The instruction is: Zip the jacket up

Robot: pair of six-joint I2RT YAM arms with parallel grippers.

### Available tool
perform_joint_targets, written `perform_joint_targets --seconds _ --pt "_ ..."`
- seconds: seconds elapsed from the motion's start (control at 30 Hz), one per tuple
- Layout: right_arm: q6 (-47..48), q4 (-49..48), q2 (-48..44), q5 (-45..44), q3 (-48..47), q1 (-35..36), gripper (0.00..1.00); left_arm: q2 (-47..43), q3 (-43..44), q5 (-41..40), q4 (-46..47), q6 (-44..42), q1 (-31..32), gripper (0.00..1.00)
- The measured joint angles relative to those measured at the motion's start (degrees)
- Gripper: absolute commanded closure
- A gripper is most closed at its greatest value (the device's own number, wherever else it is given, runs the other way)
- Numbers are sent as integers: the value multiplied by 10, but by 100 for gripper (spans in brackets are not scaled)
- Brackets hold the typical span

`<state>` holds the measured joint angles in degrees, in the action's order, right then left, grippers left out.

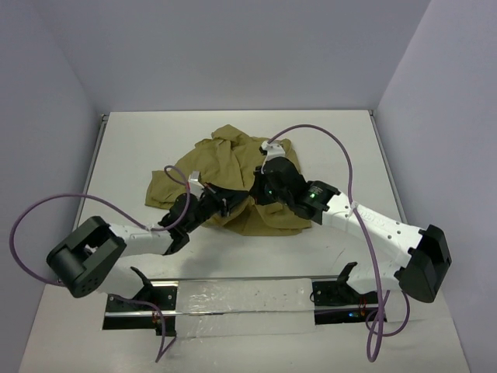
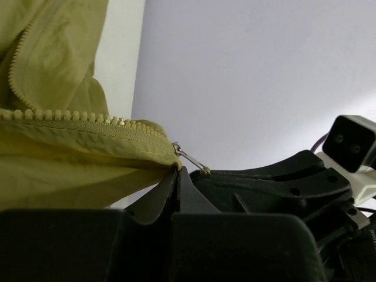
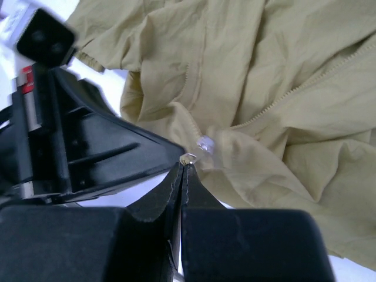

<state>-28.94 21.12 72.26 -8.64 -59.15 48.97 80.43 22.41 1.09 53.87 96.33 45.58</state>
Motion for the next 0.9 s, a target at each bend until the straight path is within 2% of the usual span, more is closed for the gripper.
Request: perform_joint_targets --seconds 0.17,0.33,0.57,0.9 --pt "26 20 25 6 -37 -1 100 112 30 131 116 -9 -37 100" --pt "43 44 41 12 -46 -10 100 169 33 195 167 -6 -42 100" --pt "47 52 51 30 -54 -30 100 148 32 206 172 -31 -44 100" --pt "47 52 69 61 -71 -36 100 97 39 218 109 -109 -47 100"
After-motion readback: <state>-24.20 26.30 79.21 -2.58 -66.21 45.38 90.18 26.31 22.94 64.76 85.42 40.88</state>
